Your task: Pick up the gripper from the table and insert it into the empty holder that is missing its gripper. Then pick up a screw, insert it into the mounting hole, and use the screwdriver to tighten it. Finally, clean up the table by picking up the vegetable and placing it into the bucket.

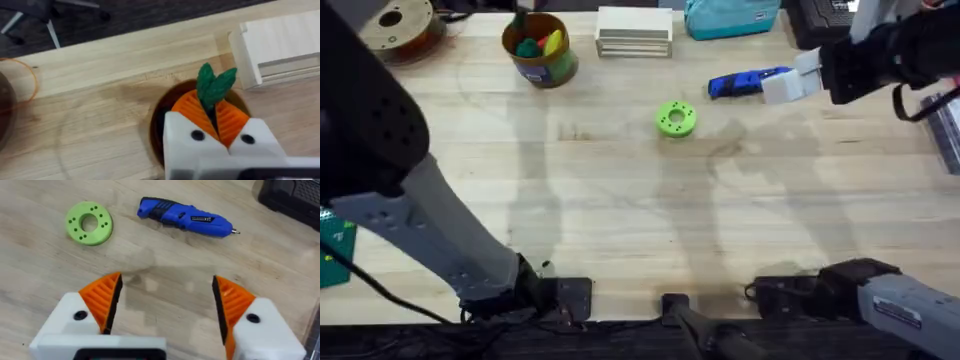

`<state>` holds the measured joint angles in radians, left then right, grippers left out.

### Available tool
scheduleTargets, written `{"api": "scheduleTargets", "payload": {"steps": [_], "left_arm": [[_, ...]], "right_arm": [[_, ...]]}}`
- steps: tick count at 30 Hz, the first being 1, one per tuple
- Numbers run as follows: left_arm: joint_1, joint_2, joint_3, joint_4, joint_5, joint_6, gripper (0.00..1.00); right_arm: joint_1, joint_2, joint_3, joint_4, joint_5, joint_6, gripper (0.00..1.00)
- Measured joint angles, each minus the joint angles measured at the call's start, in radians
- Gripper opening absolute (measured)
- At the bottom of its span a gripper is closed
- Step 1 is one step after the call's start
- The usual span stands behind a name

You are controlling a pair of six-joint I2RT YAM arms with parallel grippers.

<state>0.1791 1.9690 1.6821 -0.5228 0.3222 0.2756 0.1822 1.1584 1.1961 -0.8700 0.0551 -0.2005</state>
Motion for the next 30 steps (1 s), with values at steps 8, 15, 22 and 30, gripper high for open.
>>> {"api": "scheduleTargets", "payload": {"steps": [8, 15, 22, 30], "left_arm": [[0.000, 0.059, 0.000, 0.018, 0.007, -0.004, 0.009], [0.000, 0.059, 0.000, 0.010, 0.006, -0.007, 0.198], [0.000, 0.059, 0.000, 0.010, 0.006, -0.007, 0.345], [0.000, 0.037, 0.000, -0.009, 0.006, -0.008, 0.522]], "right_arm": [[0.000, 0.000, 0.000, 0.000, 0.000, 0.000, 0.990], [0.000, 0.000, 0.000, 0.000, 0.000, 0.003, 0.991], [0.000, 0.000, 0.000, 0.000, 0.000, 0.003, 0.990], [0.000, 0.000, 0.000, 0.000, 0.000, 0.003, 0.991]]}}
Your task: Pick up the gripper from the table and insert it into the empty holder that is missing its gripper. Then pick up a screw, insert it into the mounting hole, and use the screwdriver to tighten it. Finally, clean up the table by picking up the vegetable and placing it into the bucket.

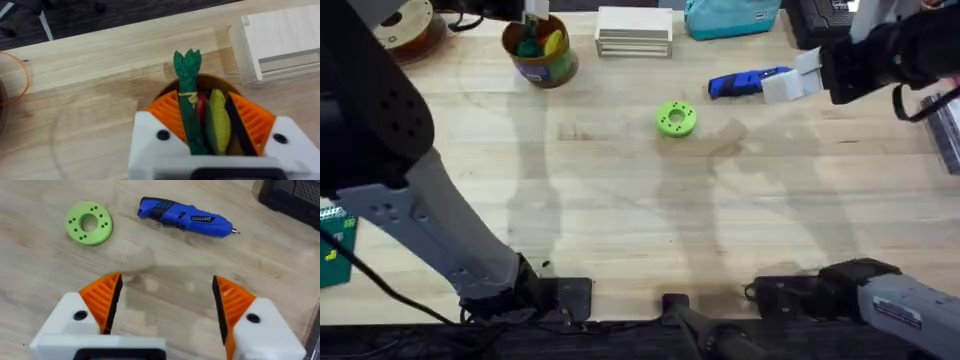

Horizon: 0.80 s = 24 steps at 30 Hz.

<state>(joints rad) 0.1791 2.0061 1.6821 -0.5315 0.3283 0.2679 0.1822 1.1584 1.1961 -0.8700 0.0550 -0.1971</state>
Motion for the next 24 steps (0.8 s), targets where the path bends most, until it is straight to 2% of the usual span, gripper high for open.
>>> {"api": "scheduleTargets", "payload": {"steps": [3, 7, 10, 24], "left_arm": [[0.000, -0.040, 0.000, -0.048, 0.000, 0.000, 0.615], [0.000, -0.123, 0.000, -0.150, 0.000, -0.001, 0.812], [0.000, -0.193, 0.000, -0.254, 0.000, 0.000, 0.876], [0.027, -0.562, 0.000, -0.691, -0.008, 0.012, 0.896]], "right_arm": [[0.000, 0.000, 0.000, 0.000, 0.000, 0.000, 0.990], [0.000, 0.000, 0.000, 0.000, 0.000, 0.000, 0.990], [0.000, 0.000, 0.000, 0.000, 0.000, 0.000, 0.991], [0.000, 0.000, 0.000, -0.029, 0.000, 0.002, 0.989]]}}
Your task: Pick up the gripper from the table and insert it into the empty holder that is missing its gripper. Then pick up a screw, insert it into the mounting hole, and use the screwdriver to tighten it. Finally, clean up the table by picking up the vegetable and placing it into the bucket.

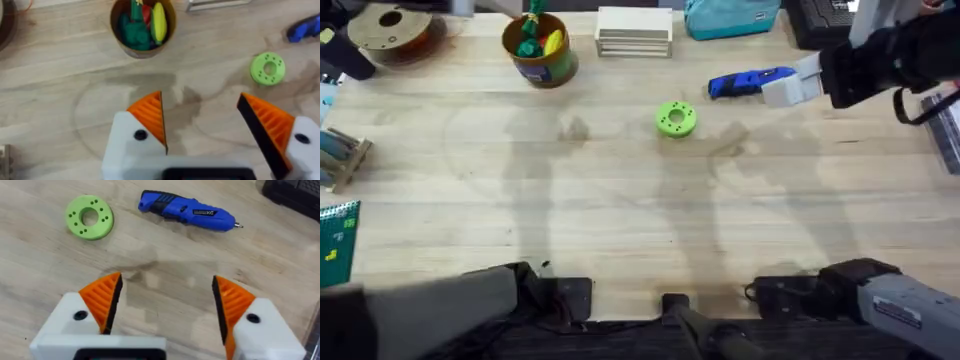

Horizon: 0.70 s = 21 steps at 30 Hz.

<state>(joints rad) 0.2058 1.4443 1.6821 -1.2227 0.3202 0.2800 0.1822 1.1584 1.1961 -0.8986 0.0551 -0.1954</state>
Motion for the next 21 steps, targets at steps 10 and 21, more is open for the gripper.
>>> {"api": "scheduleTargets", "payload": {"steps": [10, 21], "left_arm": [[0.000, -0.268, 0.000, -0.276, -0.007, 0.057, 0.896], [0.000, -0.422, 0.000, -0.384, -0.010, 0.071, 0.899]], "right_arm": [[0.000, 0.000, 0.000, -0.001, 0.000, 0.001, 0.990], [0.000, 0.000, 0.000, -0.002, 0.000, 0.002, 0.989]]}}
